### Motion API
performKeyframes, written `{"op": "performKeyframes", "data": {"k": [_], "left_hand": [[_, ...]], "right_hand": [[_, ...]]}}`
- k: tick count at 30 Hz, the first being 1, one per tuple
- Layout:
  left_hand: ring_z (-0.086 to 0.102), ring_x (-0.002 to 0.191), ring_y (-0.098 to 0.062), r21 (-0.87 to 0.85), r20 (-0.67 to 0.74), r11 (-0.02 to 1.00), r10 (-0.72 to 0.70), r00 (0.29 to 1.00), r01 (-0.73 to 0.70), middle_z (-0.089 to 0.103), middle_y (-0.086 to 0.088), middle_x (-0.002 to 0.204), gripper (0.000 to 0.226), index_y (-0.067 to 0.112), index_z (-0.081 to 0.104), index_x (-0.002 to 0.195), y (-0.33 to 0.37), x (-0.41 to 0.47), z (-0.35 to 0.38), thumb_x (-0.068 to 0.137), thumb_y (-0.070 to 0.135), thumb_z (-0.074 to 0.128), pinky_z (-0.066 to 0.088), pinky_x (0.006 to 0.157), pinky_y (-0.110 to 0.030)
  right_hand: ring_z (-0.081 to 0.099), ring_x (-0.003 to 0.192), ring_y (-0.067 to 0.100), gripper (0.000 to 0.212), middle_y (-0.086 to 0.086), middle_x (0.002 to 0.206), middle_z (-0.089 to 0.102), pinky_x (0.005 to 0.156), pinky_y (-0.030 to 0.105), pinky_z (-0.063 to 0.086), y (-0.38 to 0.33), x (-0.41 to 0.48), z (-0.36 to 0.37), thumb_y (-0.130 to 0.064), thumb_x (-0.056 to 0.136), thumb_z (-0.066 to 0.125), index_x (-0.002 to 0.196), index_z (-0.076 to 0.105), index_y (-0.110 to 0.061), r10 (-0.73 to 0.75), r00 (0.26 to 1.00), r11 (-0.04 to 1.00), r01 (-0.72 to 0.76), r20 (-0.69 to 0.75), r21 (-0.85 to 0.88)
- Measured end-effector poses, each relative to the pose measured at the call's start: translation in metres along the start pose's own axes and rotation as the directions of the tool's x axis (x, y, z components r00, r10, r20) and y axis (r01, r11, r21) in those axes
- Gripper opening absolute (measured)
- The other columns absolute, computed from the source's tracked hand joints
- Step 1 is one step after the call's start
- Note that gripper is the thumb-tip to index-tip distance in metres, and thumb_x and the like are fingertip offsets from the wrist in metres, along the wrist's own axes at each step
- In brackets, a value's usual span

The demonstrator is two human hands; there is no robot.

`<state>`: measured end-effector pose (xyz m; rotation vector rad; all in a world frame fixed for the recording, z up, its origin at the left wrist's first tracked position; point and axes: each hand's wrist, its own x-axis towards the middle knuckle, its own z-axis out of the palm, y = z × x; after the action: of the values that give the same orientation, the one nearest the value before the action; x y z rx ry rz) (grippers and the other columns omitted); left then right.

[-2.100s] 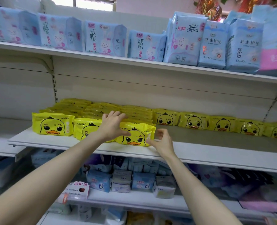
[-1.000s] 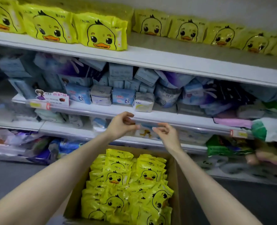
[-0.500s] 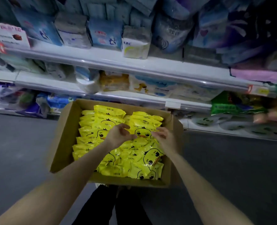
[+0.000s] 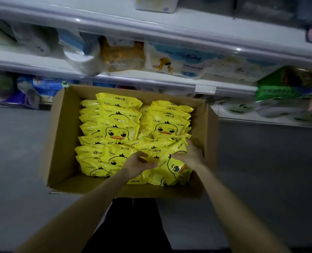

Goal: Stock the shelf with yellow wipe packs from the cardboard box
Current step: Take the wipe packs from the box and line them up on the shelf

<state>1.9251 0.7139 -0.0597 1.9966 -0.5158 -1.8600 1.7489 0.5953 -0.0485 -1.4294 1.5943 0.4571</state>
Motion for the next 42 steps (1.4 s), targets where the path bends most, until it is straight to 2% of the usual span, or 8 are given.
{"op": "performKeyframes", "data": {"k": [3,9,15,22,28,32,37,42], "left_hand": [[0.057,0.079,-0.014,-0.038,0.01,0.999,-0.025,1.0,0.025,0.06,0.001,0.091,0.054,0.01,0.053,0.119,-0.005,0.004,-0.004,0.074,0.03,0.077,0.048,0.068,-0.026],[0.061,0.091,-0.019,-0.077,-0.077,0.996,-0.048,0.996,0.042,0.061,-0.006,0.106,0.054,0.011,0.056,0.117,-0.014,0.013,-0.015,0.073,0.033,0.078,0.049,0.071,-0.027],[0.053,0.101,-0.015,0.014,-0.191,1.0,0.022,0.981,-0.019,0.055,-0.002,0.116,0.057,0.01,0.055,0.121,-0.005,0.023,-0.03,0.074,0.032,0.078,0.047,0.07,-0.03],[0.057,0.107,-0.022,0.05,-0.237,0.991,0.133,0.962,-0.125,0.058,-0.002,0.112,0.057,0.01,0.054,0.121,0.035,0.042,-0.04,0.075,0.033,0.077,0.049,0.088,-0.034],[0.051,0.109,-0.014,0.03,-0.196,0.975,0.22,0.955,-0.219,0.052,0.002,0.122,0.074,0.009,0.038,0.136,0.077,0.06,-0.029,0.075,0.021,0.078,0.044,0.089,-0.025],[0.052,0.116,-0.024,0.058,-0.226,0.982,0.19,0.955,-0.181,0.053,-0.008,0.127,0.075,0.006,0.039,0.129,0.086,0.083,-0.024,0.07,0.022,0.082,0.045,0.089,-0.027],[0.051,0.114,-0.03,0.237,-0.268,0.963,0.192,0.944,-0.128,0.054,-0.012,0.121,0.075,0.007,0.042,0.119,0.09,0.098,-0.021,0.062,0.029,0.086,0.047,0.095,-0.041],[0.052,0.113,-0.031,0.204,-0.298,0.972,0.171,0.939,-0.112,0.055,-0.015,0.122,0.072,0.003,0.04,0.121,0.091,0.093,-0.006,0.067,0.025,0.084,0.047,0.094,-0.038]], "right_hand": [[0.036,0.134,0.032,0.103,0.012,0.144,0.043,0.106,0.038,0.036,0.003,0.001,0.011,-0.035,0.07,0.081,0.148,0.019,-0.01,0.11,0.993,0.993,-0.108,0.044,-0.037],[0.053,0.114,0.025,0.069,0.005,0.118,0.056,0.084,0.03,0.043,-0.001,-0.014,0.024,-0.029,0.07,0.083,0.124,0.049,-0.002,0.248,0.966,0.956,-0.256,0.072,0.142],[0.055,0.113,0.026,0.076,0.005,0.123,0.054,0.094,0.037,0.048,-0.008,-0.015,0.028,-0.026,0.071,0.082,0.134,0.045,-0.006,0.206,0.976,0.921,-0.217,0.07,0.324],[0.063,0.096,0.021,0.04,0.002,0.104,0.066,0.084,0.038,0.052,-0.013,-0.015,0.02,-0.012,0.067,0.083,0.096,0.057,-0.021,0.163,0.986,0.841,-0.156,0.032,0.518],[0.058,0.068,0.001,0.019,-0.008,0.079,0.065,0.052,0.013,0.045,-0.015,-0.011,-0.003,-0.009,0.076,0.076,0.087,0.064,-0.019,0.129,0.991,0.796,-0.089,-0.025,0.598],[0.059,0.065,0.008,0.018,-0.006,0.074,0.066,0.058,0.023,0.048,-0.006,-0.002,-0.006,-0.023,0.073,0.08,0.076,0.062,-0.026,0.19,0.976,0.806,-0.095,-0.103,0.584],[0.058,0.059,0.006,0.02,-0.009,0.067,0.065,0.052,0.019,0.047,-0.004,-0.003,-0.007,-0.019,0.072,0.081,0.073,0.062,-0.026,0.189,0.97,0.789,-0.059,-0.15,0.612],[0.061,0.067,0.013,0.017,-0.007,0.072,0.067,0.064,0.029,0.051,0.001,-0.005,-0.008,-0.027,0.071,0.081,0.077,0.065,-0.028,0.181,0.973,0.809,-0.065,-0.141,0.584]]}}
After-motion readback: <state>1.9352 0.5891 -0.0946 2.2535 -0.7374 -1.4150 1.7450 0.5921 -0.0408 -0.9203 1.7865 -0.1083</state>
